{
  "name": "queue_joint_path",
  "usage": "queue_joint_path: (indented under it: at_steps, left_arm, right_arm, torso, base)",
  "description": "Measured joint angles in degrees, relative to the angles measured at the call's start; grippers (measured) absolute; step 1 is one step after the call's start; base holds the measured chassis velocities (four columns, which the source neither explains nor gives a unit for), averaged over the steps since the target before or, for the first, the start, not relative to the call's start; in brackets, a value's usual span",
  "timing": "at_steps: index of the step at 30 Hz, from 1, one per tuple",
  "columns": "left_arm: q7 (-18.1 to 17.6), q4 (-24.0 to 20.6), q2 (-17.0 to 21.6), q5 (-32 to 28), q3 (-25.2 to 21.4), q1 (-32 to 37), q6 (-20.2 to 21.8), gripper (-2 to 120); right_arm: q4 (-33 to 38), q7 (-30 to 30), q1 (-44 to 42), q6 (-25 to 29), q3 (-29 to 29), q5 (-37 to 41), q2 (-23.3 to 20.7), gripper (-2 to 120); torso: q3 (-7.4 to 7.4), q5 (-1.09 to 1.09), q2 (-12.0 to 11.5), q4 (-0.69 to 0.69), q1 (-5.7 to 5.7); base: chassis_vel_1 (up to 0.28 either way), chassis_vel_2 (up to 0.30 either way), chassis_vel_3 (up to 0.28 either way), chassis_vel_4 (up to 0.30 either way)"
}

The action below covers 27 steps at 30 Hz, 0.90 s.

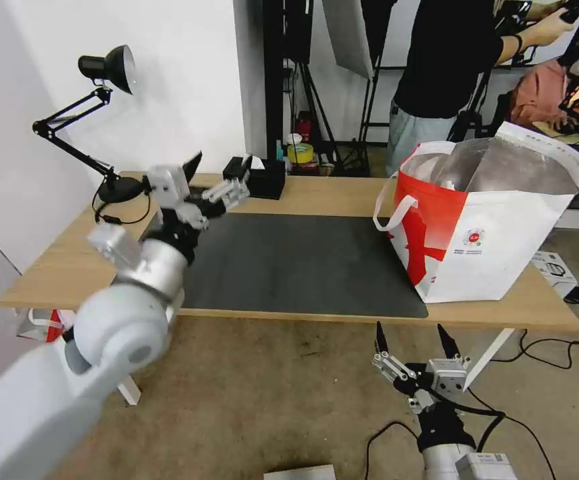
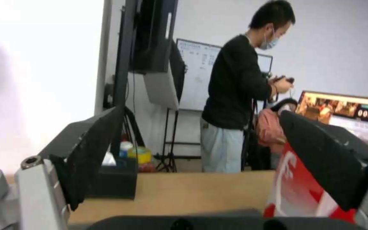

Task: Pick up the trash from the table and place it into the takeout bag.

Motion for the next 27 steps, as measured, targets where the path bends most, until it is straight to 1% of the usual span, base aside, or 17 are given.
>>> queue_joint_path:
  at_steps: [2,4,6,7,9,10,11,12,13,14,15,18,20,21,23,24,27]
  left_arm:
    - [0.00,-0.27,-0.10,0.44,-0.04,0.63,-0.02,100]
    - [0.43,-3.08,-1.53,5.52,-0.56,8.86,-0.21,100]
    - [0.68,-3.46,-1.83,6.34,-0.61,10.32,-0.24,100]
    - [1.83,-5.08,-3.38,10.36,-1.47,16.34,-0.45,100]
    - [3.02,-6.36,-6.00,15.04,-3.17,21.71,-1.35,100]
    - [4.04,-6.60,-8.53,19.15,-3.98,24.98,-2.43,100]
    - [4.04,-6.60,-8.53,19.15,-3.98,24.98,-2.43,100]
    - [5.31,-6.62,-11.19,22.95,-4.27,27.31,-3.28,100]
    - [5.70,-6.62,-12.14,23.94,-4.27,27.92,-3.50,100]
    - [6.53,-6.39,-14.97,26.49,-4.19,29.27,-4.03,100]
    - [6.53,-6.39,-14.97,26.49,-4.19,29.27,-4.03,100]
    - [8.09,-5.28,-20.41,32.82,-4.02,31.81,-6.53,100]
    - [8.20,-5.18,-20.86,33.34,-3.99,32.02,-6.78,100]
    - [8.72,-4.56,-23.16,36.00,-3.78,33.15,-7.99,100]
    - [9.41,-3.64,-24.90,38.65,-3.69,34.12,-9.45,100]
    - [10.39,-2.42,-26.55,41.28,-3.69,35.15,-11.51,100]
    - [11.00,-1.33,-27.71,42.71,-3.68,36.15,-12.91,100]
  right_arm:
    - [0.00,0.00,0.00,0.00,0.00,0.00,0.00,100]
    - [0.00,0.00,0.00,0.00,0.00,0.00,0.00,100]
    - [0.00,0.00,0.00,0.00,0.00,0.00,0.00,100]
    - [0.00,0.00,0.00,0.00,0.00,0.00,0.00,100]
    - [0.00,0.01,0.00,0.00,0.00,0.00,0.00,100]
    - [0.00,0.00,0.00,0.00,0.00,0.00,0.00,100]
    - [0.00,0.00,0.00,0.00,0.00,0.00,0.00,100]
    - [0.00,0.00,0.00,0.00,0.00,0.00,0.00,100]
    - [0.00,0.00,0.00,0.00,0.00,0.00,0.00,100]
    - [0.00,0.00,0.00,0.00,0.00,0.00,0.00,100]
    - [0.00,0.00,0.00,0.00,0.00,0.00,0.00,100]
    - [0.00,0.01,0.00,0.00,0.00,0.00,0.00,100]
    - [0.00,0.00,0.00,0.00,0.00,0.00,0.00,100]
    - [0.00,0.00,0.00,0.00,0.00,0.00,0.00,100]
    - [0.00,0.00,0.00,0.00,0.00,0.00,0.00,100]
    - [0.00,0.00,0.00,0.00,0.00,0.00,0.00,100]
    - [0.00,0.00,0.00,0.00,0.00,0.00,0.00,100]
  torso:
    - [0.00,0.00,0.00,0.00,0.00]
    - [0.00,0.00,0.00,0.00,0.00]
    - [0.00,0.00,0.00,0.00,0.00]
    - [0.00,-0.01,0.00,0.02,0.00]
    - [0.00,0.01,0.00,0.02,-0.01]
    - [0.00,-0.01,0.01,0.03,-0.01]
    - [0.00,-0.01,0.01,0.03,-0.01]
    - [0.00,0.00,0.01,0.03,-0.01]
    - [0.00,0.00,0.00,0.02,-0.01]
    - [0.00,0.01,0.00,0.01,-0.01]
    - [0.00,0.01,0.00,0.01,-0.01]
    - [0.00,0.01,0.00,0.01,0.00]
    - [0.00,0.02,0.00,0.01,0.00]
    - [0.00,0.01,0.01,0.01,-0.01]
    - [0.00,0.01,0.00,0.01,-0.01]
    - [0.00,0.00,0.00,0.00,0.00]
    - [0.00,0.00,0.00,0.01,0.00]
  base:
    - [0.000,0.000,0.000,0.000]
    - [0.000,0.000,0.000,0.000]
    - [0.000,0.000,0.000,0.000]
    - [0.000,0.000,0.000,0.000]
    - [0.000,0.000,0.000,0.000]
    - [0.000,0.000,0.000,0.000]
    - [0.000,0.000,0.000,0.000]
    - [0.000,0.000,0.000,0.000]
    - [0.000,0.000,0.000,0.000]
    - [0.000,0.000,0.000,0.000]
    - [0.000,0.000,0.000,0.000]
    - [0.000,0.000,0.000,0.000]
    - [0.000,0.000,0.000,0.000]
    - [0.000,0.000,0.000,0.000]
    - [0.000,0.000,0.000,0.000]
    - [0.000,0.000,0.000,0.000]
    - [0.000,0.000,0.000,0.000]
